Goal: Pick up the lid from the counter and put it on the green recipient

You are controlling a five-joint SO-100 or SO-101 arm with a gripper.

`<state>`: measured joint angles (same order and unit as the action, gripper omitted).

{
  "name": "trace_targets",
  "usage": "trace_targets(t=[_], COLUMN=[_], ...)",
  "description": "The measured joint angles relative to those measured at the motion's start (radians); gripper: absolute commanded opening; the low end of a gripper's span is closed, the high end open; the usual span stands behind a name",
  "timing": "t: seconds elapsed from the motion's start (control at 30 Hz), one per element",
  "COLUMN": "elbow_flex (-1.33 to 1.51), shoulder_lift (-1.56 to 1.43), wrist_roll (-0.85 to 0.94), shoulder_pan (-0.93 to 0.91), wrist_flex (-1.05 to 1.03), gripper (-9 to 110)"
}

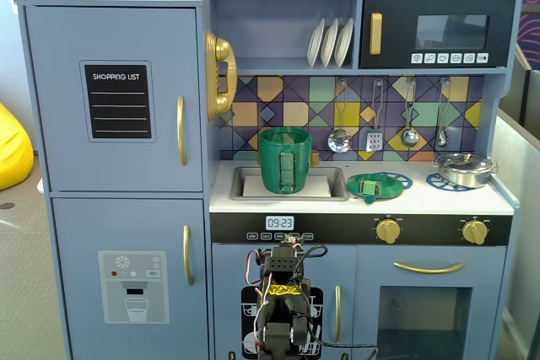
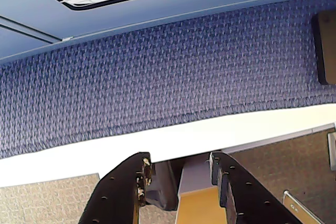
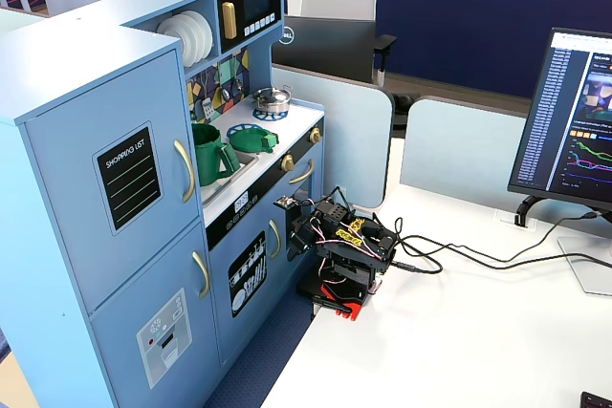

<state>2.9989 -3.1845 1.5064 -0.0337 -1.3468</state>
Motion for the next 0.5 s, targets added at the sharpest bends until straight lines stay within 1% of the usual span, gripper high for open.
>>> trace_targets(t=[0.2, 0.5], elbow_flex=[0.002, 0.002], shoulder_lift=[0.0, 0.0], wrist_roll=[0.041, 0.044], shoulder_pan=[-0.041, -0.044], wrist_flex=[0.0, 0.0], gripper=[0, 0])
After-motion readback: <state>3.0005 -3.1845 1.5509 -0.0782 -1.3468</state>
